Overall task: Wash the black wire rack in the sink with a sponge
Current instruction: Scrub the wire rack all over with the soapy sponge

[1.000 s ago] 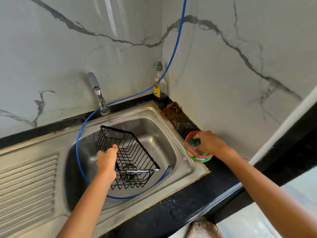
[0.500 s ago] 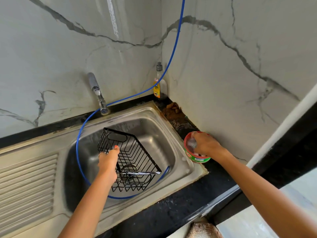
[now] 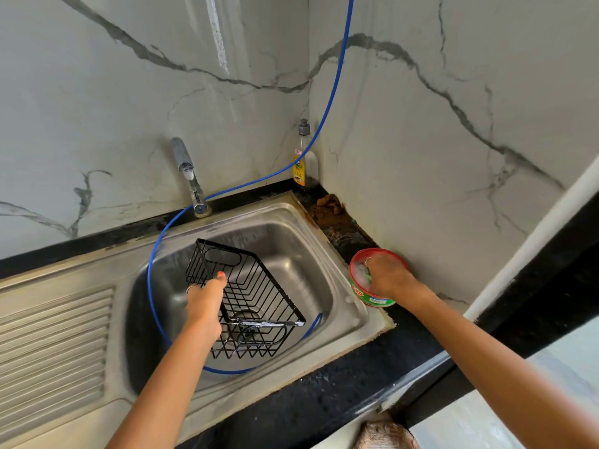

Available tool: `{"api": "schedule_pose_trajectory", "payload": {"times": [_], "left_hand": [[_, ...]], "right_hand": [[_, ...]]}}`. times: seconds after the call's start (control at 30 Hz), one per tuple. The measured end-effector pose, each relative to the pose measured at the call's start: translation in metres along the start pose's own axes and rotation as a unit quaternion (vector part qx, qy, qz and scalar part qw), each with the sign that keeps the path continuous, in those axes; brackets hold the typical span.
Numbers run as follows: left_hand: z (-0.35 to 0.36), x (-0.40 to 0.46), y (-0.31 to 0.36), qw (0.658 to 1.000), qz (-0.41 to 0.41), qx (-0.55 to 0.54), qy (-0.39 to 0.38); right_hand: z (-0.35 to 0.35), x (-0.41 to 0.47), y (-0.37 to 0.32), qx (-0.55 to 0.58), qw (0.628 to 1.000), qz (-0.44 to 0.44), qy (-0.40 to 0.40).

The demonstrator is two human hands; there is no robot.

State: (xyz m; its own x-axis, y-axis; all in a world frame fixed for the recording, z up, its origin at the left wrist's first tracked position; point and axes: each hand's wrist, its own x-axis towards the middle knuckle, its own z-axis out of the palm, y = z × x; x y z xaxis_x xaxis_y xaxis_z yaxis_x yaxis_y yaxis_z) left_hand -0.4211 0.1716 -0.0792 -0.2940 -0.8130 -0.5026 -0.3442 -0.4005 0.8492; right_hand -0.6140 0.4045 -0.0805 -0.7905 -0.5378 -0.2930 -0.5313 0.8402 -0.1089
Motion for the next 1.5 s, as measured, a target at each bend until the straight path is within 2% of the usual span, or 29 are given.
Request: {"api": "schedule_pose_trajectory", "payload": {"times": [0.53,0.73,0.87,1.17,1.33,1.5], "left_hand": [[-0.006,0.003,-0.002,1.000,-0.002,-0.010,-0.011],[-0.009,0.006,0.001,1.000,0.002,-0.019,-0.016],[-0.011,0.006,0.002,1.000,0.003,-0.022,-0.015],[-0.013,0.006,0.007,0.999,-0.008,-0.037,-0.026],[-0.014,0.003,0.012,0.998,-0.016,-0.045,-0.035],[-0.014,0.003,0.015,0.998,-0.009,-0.050,-0.034]], "right_hand": [[-0.031,-0.004,-0.009,0.048,0.999,0.015,0.018],[-0.057,-0.006,-0.007,0.074,0.995,0.037,0.048],[-0.068,-0.009,-0.006,0.084,0.993,0.020,0.085],[-0.065,-0.016,-0.020,0.031,0.985,0.051,0.162],[-0.050,-0.008,-0.017,0.053,0.992,0.042,0.107],[-0.055,-0.005,-0.013,0.131,0.982,0.022,0.134]]}}
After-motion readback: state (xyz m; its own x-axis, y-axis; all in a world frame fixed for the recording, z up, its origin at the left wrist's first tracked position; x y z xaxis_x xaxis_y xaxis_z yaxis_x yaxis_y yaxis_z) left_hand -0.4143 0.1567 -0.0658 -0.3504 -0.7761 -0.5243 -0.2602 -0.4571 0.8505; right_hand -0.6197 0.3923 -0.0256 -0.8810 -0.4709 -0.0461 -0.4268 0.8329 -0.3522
